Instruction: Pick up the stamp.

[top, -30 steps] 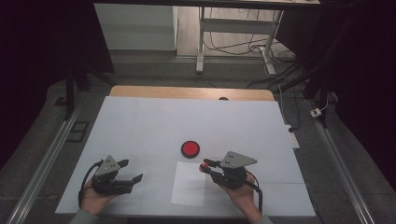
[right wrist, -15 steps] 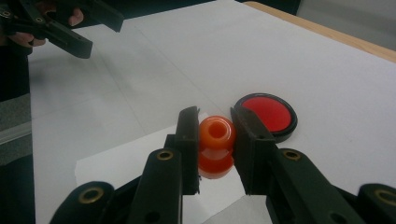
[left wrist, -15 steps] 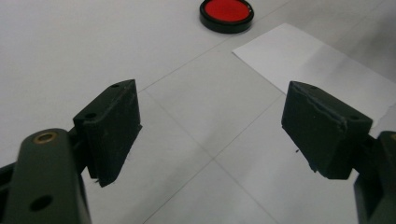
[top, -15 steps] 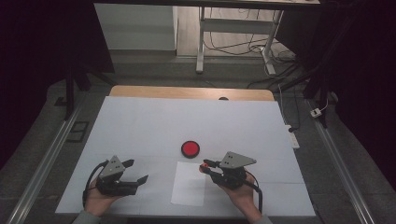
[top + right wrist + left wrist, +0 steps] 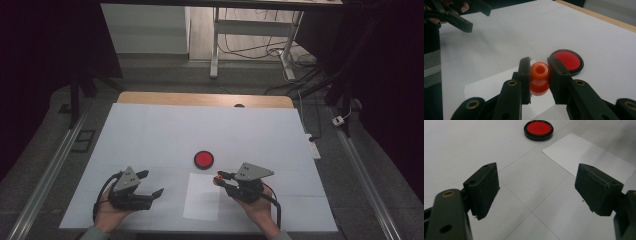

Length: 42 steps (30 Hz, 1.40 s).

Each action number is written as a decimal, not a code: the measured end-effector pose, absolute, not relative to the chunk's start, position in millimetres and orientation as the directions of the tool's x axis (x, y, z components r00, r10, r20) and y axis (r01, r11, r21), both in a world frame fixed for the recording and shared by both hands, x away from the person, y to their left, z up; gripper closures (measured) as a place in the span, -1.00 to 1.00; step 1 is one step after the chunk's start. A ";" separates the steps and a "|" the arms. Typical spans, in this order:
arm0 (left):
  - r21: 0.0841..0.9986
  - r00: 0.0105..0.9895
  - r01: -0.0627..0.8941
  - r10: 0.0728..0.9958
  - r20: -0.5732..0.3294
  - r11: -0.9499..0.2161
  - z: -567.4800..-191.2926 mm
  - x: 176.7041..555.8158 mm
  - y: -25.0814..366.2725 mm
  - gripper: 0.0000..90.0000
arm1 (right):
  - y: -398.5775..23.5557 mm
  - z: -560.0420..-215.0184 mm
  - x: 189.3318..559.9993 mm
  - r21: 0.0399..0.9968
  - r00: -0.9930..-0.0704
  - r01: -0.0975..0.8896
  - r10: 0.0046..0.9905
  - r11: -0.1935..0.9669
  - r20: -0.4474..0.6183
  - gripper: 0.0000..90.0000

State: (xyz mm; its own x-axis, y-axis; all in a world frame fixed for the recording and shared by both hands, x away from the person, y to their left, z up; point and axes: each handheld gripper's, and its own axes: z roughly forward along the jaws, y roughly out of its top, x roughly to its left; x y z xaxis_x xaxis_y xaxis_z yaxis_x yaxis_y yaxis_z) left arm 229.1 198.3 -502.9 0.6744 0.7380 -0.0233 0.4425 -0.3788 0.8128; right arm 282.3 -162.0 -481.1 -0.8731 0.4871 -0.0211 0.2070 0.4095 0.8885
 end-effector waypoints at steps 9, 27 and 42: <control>0.813 0.684 0.437 0.729 -0.023 -0.384 -501.9 230.1 193.1 -0.56 | -162.0 -481.2 282.3 0.888 -0.873 0.207 0.486 0.410 -0.021 0.59; 0.810 0.703 0.428 0.711 -0.020 -0.400 -501.1 232.4 180.8 -0.56 | -162.4 -480.8 282.2 0.889 -0.873 0.205 0.487 0.409 -0.023 0.59; 0.812 0.725 0.415 0.688 -0.023 -0.410 -498.5 235.5 168.0 -0.56 | -162.2 -481.0 282.2 0.890 -0.873 0.206 0.487 0.406 -0.020 0.59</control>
State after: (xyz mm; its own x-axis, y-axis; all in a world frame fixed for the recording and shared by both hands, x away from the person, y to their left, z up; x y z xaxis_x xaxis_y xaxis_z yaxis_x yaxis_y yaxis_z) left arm 235.5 168.0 -498.5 0.7250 0.6884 -0.0227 0.4148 -0.4100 0.8123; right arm 282.2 -162.2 -481.0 -0.8733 0.4867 -0.0204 0.2056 0.4062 0.8904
